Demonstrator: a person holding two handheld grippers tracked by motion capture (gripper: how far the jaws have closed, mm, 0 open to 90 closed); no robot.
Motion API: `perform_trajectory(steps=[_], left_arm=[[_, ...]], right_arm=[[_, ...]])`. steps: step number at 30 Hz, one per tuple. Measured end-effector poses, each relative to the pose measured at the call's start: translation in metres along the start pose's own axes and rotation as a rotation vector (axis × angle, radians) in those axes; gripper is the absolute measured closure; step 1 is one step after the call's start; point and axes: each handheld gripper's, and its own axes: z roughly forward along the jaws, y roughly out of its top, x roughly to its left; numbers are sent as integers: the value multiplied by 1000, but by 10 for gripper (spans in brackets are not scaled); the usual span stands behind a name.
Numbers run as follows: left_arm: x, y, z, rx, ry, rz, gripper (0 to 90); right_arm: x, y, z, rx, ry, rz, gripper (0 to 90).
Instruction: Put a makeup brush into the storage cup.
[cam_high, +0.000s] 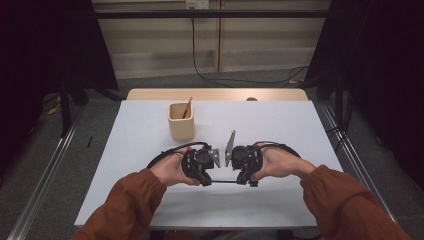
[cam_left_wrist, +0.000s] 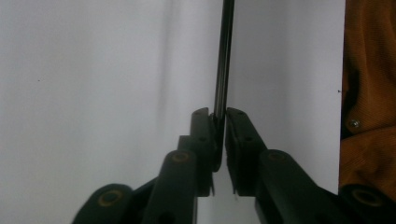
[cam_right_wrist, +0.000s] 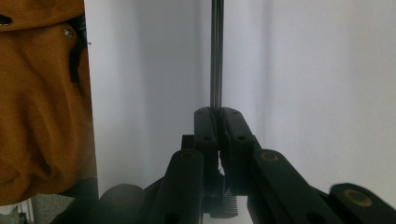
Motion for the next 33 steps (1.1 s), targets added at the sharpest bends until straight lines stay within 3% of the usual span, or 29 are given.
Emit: perform_trajectory(steps=[2, 4, 5, 6, 8, 9, 11, 14, 20, 29, 33], left_arm=[[0, 0, 0, -2, -7, 0, 839], [2, 0, -2, 32, 0, 45, 844], [0, 0, 0, 1, -9, 7, 845], [0, 0, 0, -5, -7, 3, 846], [1, 0, -1, 16, -5, 38, 851], [-2, -1, 1, -11, 4, 8, 853], [-3, -1, 1, -10, -5, 5, 855], [0, -1, 0, 13, -3, 41, 857], [0, -2, -1, 13, -7, 36, 859], [2, -4, 0, 4, 14, 30, 861], [2, -3, -1, 14, 3, 27, 861]], right_arm=[[0, 0, 0, -1, -1, -2, 855], [0, 0, 0, -2, 0, 0, 855], [0, 0, 0, -4, -3, -3, 855], [0, 0, 0, -5, 0, -4, 855], [0, 0, -1, -7, -1, -9, 855], [0, 0, -1, -7, 1, -13, 855], [0, -1, -1, -12, 2, -14, 854], [0, -1, 0, -15, 3, -17, 854], [-1, -1, 0, -23, -5, -27, 846], [-1, -2, 3, -47, -13, -15, 745], [-2, -2, 1, -85, -23, -16, 594]])
